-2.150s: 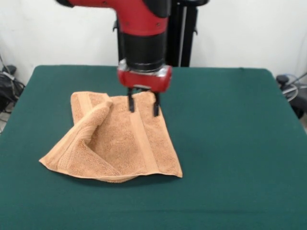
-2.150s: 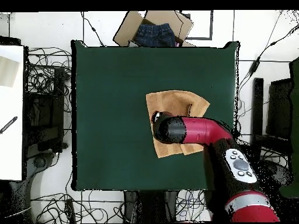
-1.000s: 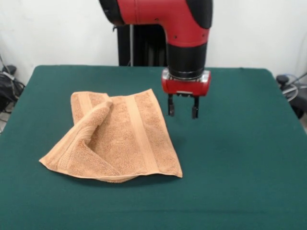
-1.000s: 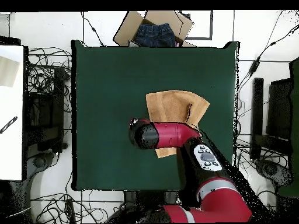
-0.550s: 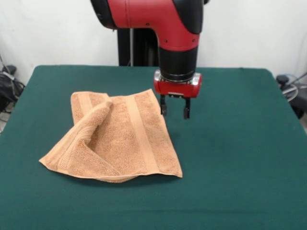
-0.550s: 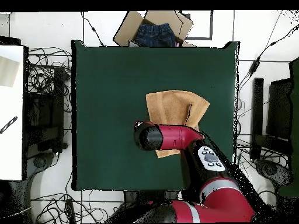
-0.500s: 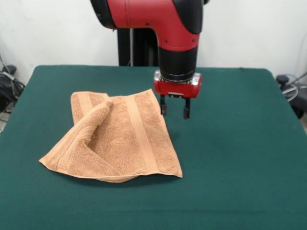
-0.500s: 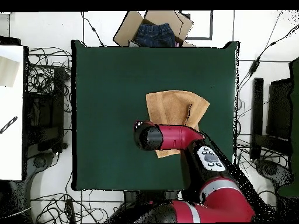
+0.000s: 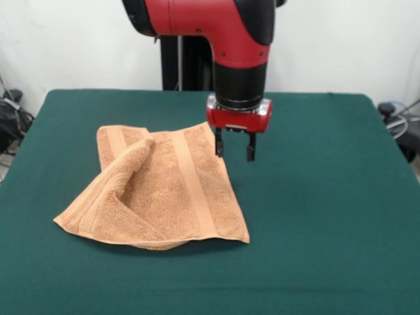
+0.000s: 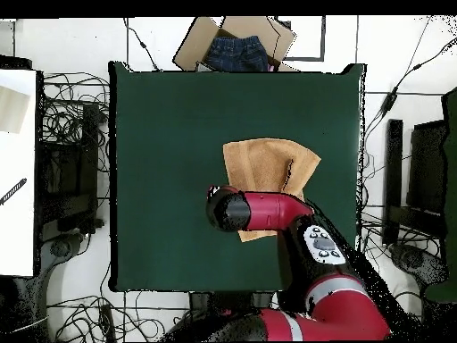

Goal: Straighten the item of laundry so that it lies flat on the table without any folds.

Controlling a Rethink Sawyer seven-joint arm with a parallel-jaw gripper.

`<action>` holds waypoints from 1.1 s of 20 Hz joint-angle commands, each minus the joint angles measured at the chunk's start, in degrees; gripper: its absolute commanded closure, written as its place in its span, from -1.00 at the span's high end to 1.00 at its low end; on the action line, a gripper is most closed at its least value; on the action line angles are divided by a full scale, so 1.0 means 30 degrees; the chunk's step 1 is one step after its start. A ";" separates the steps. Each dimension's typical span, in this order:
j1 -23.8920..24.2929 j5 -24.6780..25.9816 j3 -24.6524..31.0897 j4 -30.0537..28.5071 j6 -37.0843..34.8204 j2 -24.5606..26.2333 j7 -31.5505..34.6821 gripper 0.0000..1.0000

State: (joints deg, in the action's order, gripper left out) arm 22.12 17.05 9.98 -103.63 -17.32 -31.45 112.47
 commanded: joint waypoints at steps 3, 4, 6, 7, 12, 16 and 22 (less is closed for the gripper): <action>-0.0188 0.0138 -0.0736 0.0232 0.0972 -0.0107 0.2205 1.00; -0.0189 0.0180 -0.0775 0.0254 0.1068 -0.0073 0.2198 1.00; -0.0315 0.0302 -0.1015 0.0329 0.1289 -0.0053 0.2268 1.00; -0.0347 0.0312 -0.1090 0.0396 0.1372 0.0002 0.2309 1.00; -0.0466 0.0337 -0.1296 0.0712 0.2217 0.0710 0.2495 1.00; -0.0744 0.0250 -0.1684 0.1028 0.3159 0.1419 0.2687 1.00; -0.0967 -0.0086 -0.2050 0.1235 0.3901 0.2064 0.2676 1.00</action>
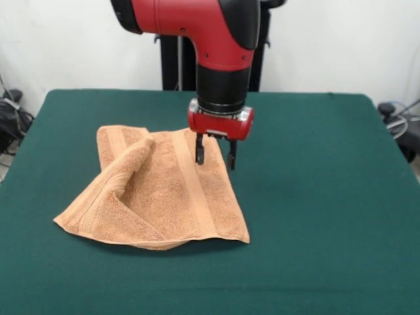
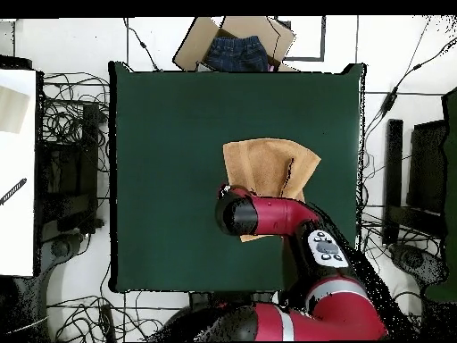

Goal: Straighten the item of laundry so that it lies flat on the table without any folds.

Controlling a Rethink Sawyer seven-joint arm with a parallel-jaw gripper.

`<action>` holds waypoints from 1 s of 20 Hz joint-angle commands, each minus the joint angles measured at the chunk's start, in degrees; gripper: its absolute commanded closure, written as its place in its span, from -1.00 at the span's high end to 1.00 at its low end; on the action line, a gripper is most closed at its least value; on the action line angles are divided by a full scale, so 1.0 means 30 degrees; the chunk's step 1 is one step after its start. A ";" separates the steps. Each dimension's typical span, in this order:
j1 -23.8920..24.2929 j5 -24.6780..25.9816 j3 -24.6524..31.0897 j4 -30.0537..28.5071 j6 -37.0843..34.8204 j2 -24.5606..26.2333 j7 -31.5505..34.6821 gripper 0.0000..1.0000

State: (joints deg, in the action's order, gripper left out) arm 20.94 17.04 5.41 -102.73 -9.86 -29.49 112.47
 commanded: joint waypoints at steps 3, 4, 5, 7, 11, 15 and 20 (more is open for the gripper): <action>-0.0518 -0.0162 -0.0496 0.1155 0.1788 0.1870 0.2551 1.00; -0.0568 -0.0197 -0.0534 0.1264 0.1992 0.2080 0.2570 1.00; -0.0629 -0.0236 -0.0582 0.1398 0.2212 0.2321 0.2593 1.00; -0.0754 -0.0315 -0.0685 0.1681 0.2660 0.2808 0.2656 1.00; -0.0987 -0.0521 -0.0918 0.2274 0.3499 0.3730 0.2750 1.00; -0.0948 -0.0554 -0.0858 0.2623 0.3884 0.4246 0.2716 1.00; -0.0839 -0.0519 -0.0688 0.3031 0.4514 0.4945 0.2749 1.00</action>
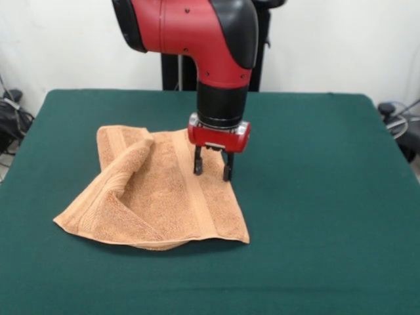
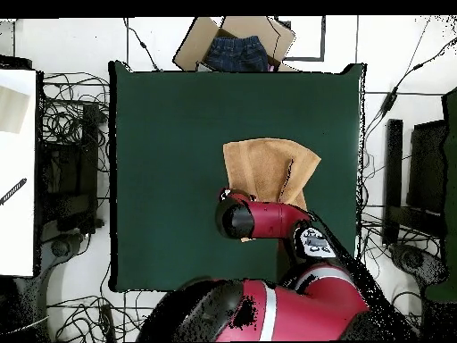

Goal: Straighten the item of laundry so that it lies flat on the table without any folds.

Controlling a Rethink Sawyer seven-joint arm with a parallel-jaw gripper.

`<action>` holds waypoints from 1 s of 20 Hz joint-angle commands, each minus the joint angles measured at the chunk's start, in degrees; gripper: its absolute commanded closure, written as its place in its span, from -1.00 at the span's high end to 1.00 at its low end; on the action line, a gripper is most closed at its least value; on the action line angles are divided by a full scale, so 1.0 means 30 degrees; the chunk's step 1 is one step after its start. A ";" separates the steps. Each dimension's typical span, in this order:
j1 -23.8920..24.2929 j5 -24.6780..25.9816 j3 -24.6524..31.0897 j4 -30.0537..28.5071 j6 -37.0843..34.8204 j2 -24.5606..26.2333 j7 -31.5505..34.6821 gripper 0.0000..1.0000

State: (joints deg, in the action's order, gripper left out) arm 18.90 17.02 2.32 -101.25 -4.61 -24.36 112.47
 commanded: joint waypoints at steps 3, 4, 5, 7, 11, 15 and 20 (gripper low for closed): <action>-0.0164 -0.0546 0.0404 0.2788 0.3144 0.3625 0.2818 1.00; -0.0132 -0.0550 0.0449 0.2843 0.3185 0.3700 0.2816 1.00; -0.0101 -0.0539 0.0499 0.2888 0.3217 0.3765 0.2802 1.00; -0.0018 -0.0511 0.0601 0.2880 0.3310 0.3873 0.2797 1.00; 0.0325 -0.0319 0.0962 0.2900 0.2753 0.3847 0.2429 1.00; 0.0793 -0.0134 0.1485 0.2760 0.2861 0.3907 0.2296 -1.00; 0.0856 -0.0076 0.1538 0.2762 0.2941 0.3914 0.2251 -1.00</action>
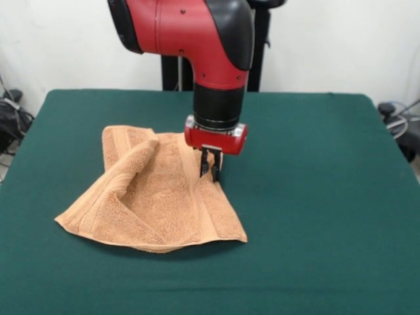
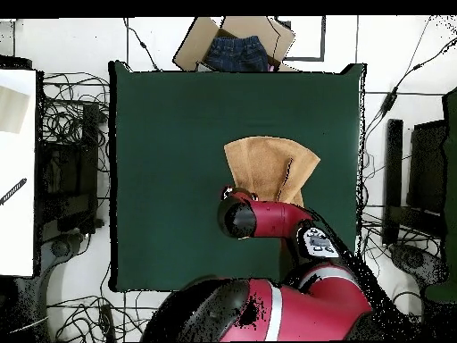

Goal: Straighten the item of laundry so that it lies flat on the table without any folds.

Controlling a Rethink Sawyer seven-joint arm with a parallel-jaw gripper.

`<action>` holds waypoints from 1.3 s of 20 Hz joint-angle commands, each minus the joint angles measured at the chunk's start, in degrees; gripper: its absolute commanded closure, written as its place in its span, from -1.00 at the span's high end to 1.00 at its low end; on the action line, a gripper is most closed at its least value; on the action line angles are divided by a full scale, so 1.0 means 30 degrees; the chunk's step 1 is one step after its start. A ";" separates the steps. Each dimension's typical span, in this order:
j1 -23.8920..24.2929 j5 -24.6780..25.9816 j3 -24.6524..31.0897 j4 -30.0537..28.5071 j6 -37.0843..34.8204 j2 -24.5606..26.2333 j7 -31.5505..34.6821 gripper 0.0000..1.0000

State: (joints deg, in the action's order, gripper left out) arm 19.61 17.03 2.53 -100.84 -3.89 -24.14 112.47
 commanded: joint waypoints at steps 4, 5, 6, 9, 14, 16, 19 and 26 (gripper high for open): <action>0.0648 -0.0064 0.1508 0.2638 0.2731 0.3850 0.2240 -1.00; 0.0657 -0.0063 0.1522 0.2632 0.2745 0.3850 0.2246 -1.00; 0.0717 -0.0080 0.1605 0.2636 0.2484 0.3822 0.2157 -1.00; 0.0776 -0.0101 0.1698 0.2423 0.2600 0.3691 0.2273 -1.00; -0.0269 -0.1085 0.1144 0.1417 0.3071 0.3494 0.3626 -1.00; -0.0952 -0.1625 0.0890 0.1002 0.3542 0.3435 0.4349 -1.00; -0.1744 -0.2394 0.0682 0.0440 0.3753 0.3186 0.4988 -1.00; -0.2787 -0.3890 0.0281 -0.0220 0.3792 0.2870 0.5266 -1.00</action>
State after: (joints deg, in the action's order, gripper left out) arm 15.33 11.49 -1.55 -101.87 0.31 -23.43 112.58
